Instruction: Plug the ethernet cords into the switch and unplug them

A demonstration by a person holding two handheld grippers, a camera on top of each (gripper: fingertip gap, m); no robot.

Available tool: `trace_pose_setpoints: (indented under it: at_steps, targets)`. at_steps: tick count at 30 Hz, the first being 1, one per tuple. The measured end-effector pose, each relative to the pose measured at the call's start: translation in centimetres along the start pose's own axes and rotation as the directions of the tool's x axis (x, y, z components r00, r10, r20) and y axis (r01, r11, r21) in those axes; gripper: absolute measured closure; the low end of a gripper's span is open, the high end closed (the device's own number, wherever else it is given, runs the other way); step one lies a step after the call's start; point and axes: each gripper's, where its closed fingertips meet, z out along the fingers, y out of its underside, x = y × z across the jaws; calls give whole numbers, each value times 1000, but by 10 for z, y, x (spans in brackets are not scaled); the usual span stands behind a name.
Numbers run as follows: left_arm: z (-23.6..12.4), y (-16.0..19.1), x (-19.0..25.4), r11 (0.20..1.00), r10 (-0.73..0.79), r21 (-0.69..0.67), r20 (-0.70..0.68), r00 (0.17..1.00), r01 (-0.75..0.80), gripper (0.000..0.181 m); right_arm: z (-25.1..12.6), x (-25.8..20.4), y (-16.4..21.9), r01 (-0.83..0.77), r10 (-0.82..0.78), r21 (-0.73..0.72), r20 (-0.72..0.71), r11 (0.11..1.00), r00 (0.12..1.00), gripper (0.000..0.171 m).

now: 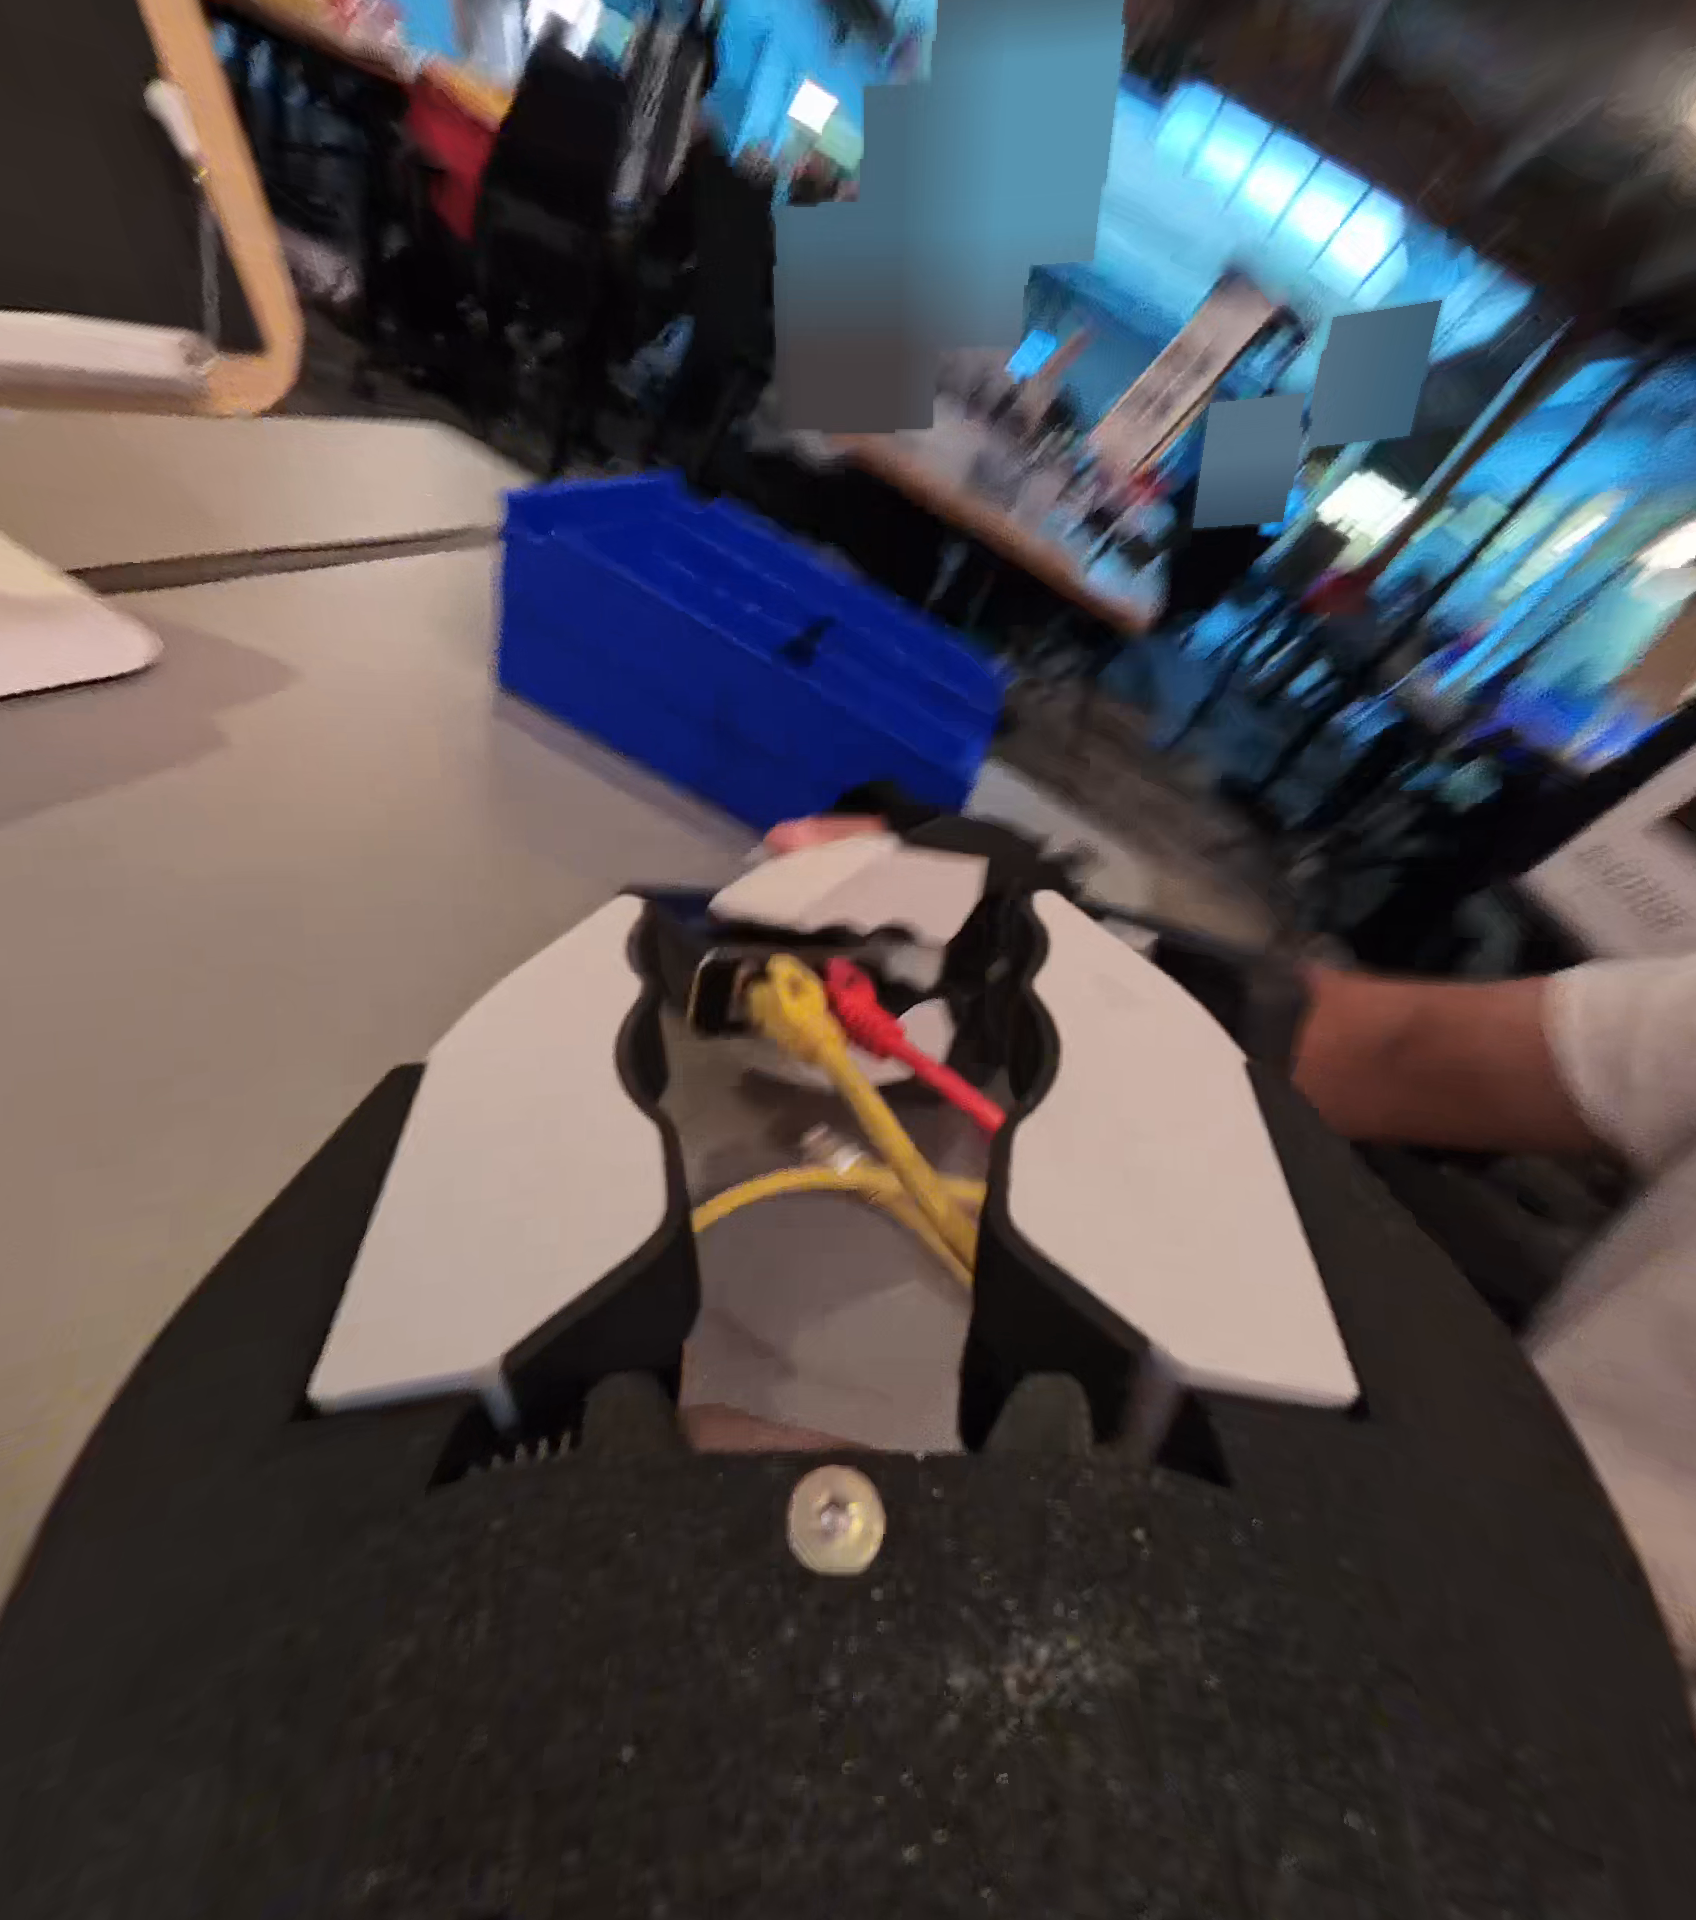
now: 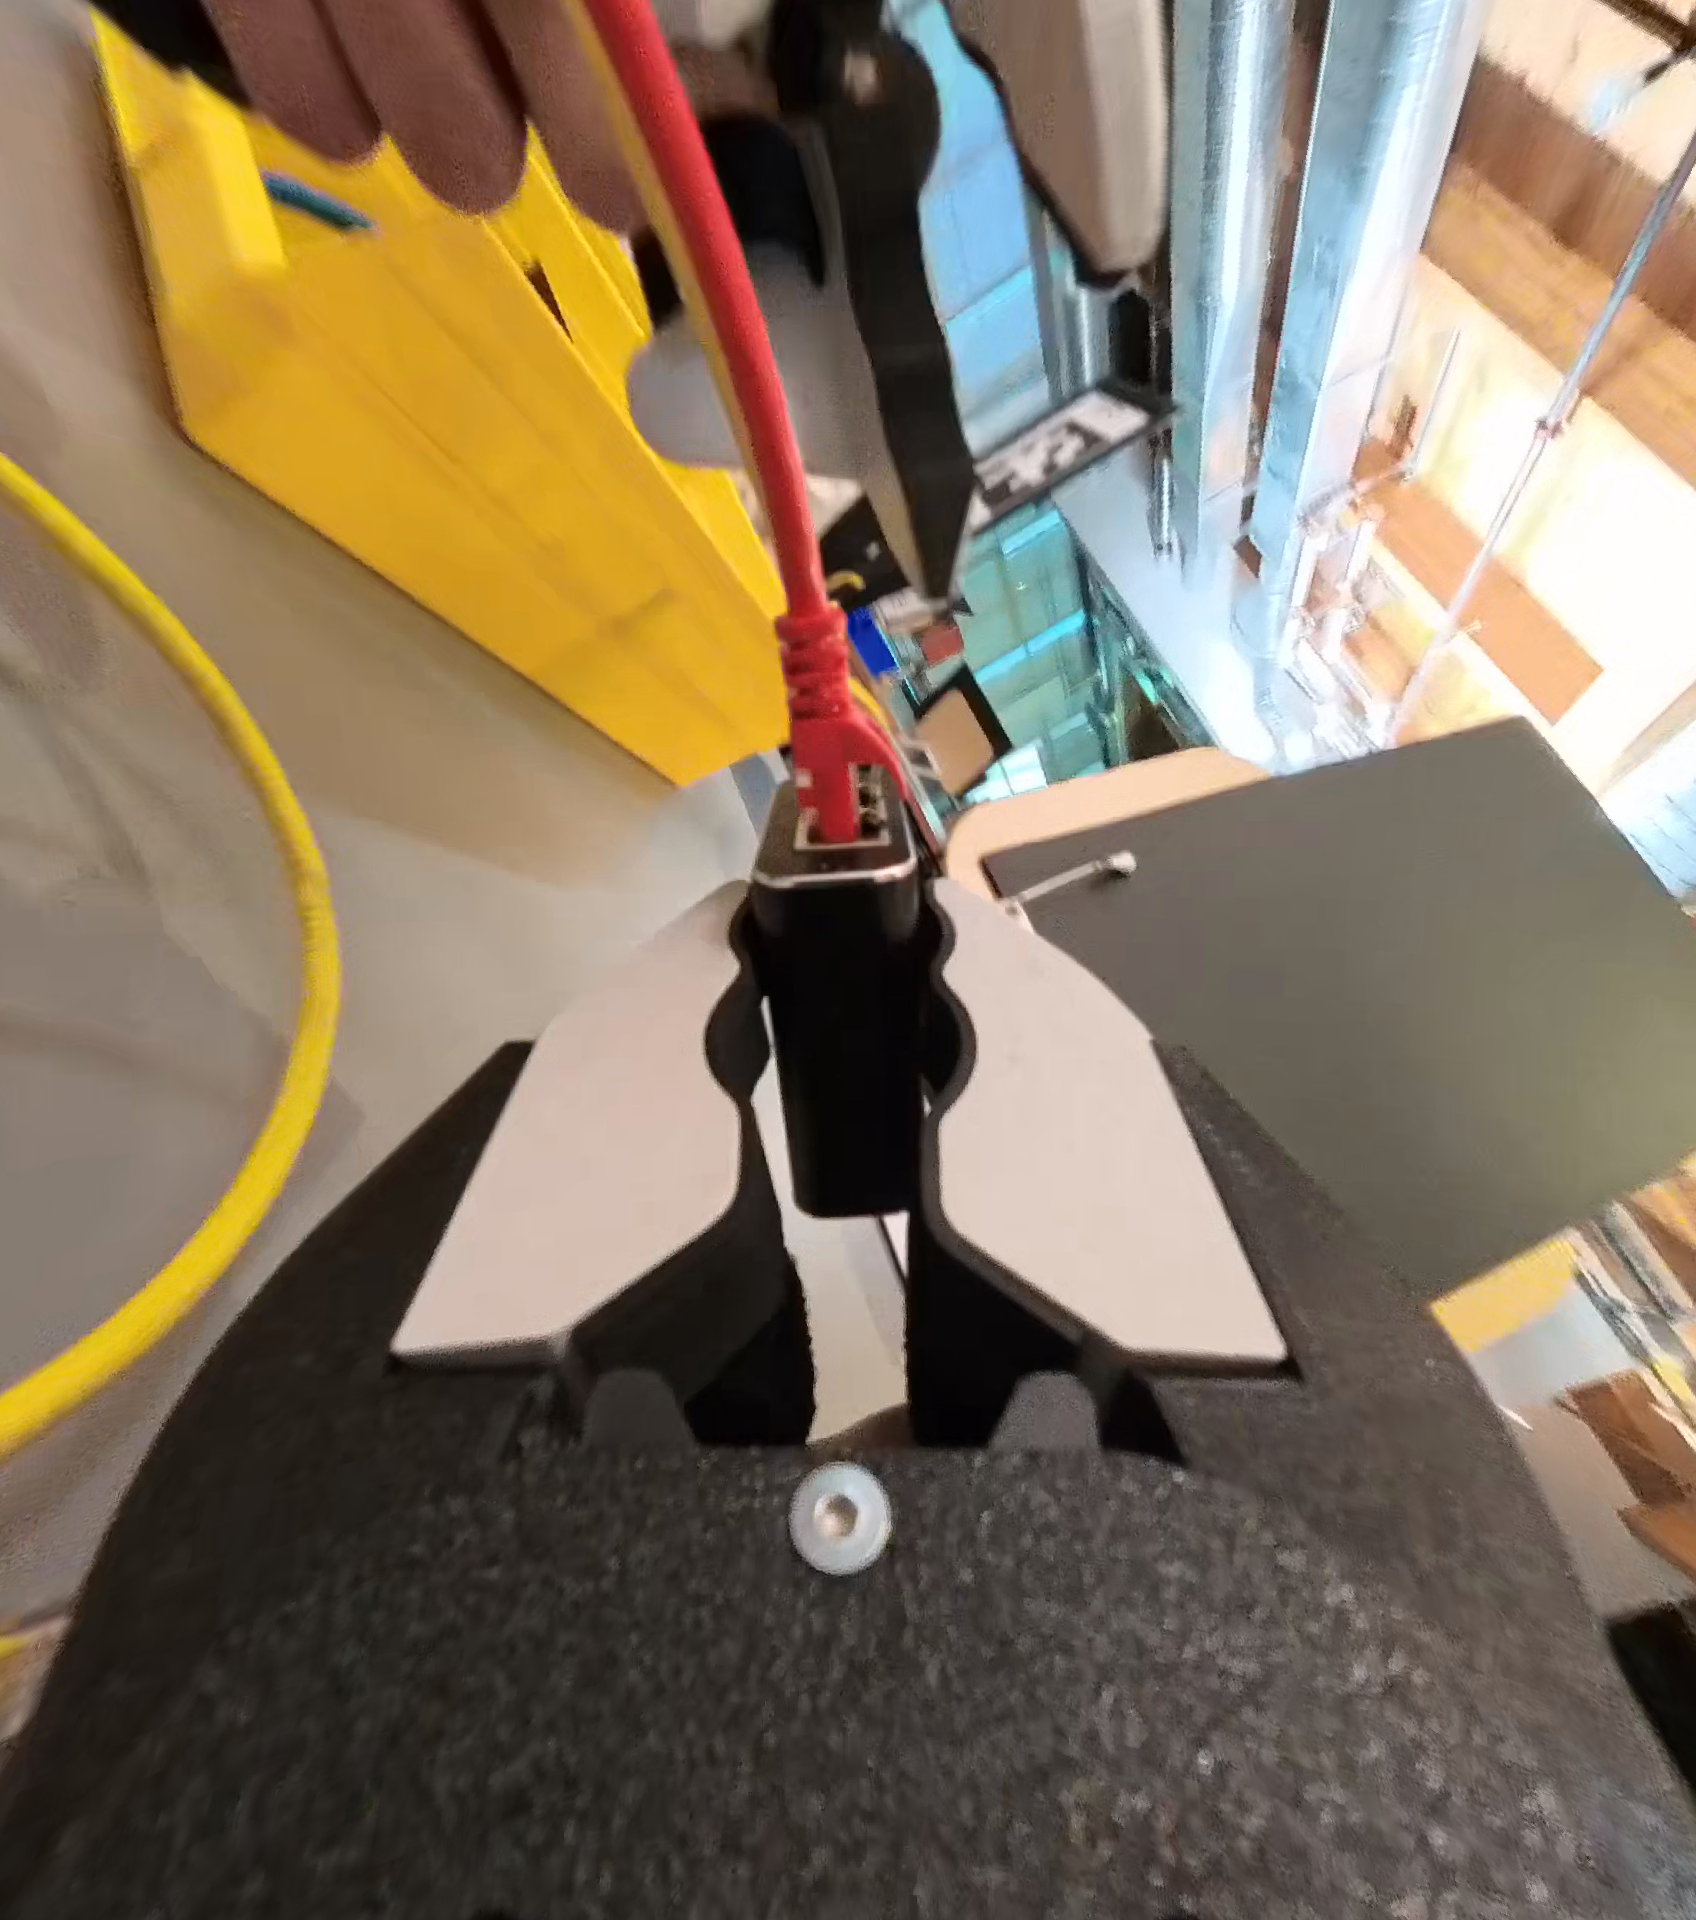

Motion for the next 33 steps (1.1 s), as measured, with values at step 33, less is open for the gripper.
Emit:
trace_pose_setpoints:
  at_steps: [33]
  targets:
    - [-24,-8,-45,823,567,-306,469,677,-478,118,0,16,41,-590,670,-364,148,721,727,136]
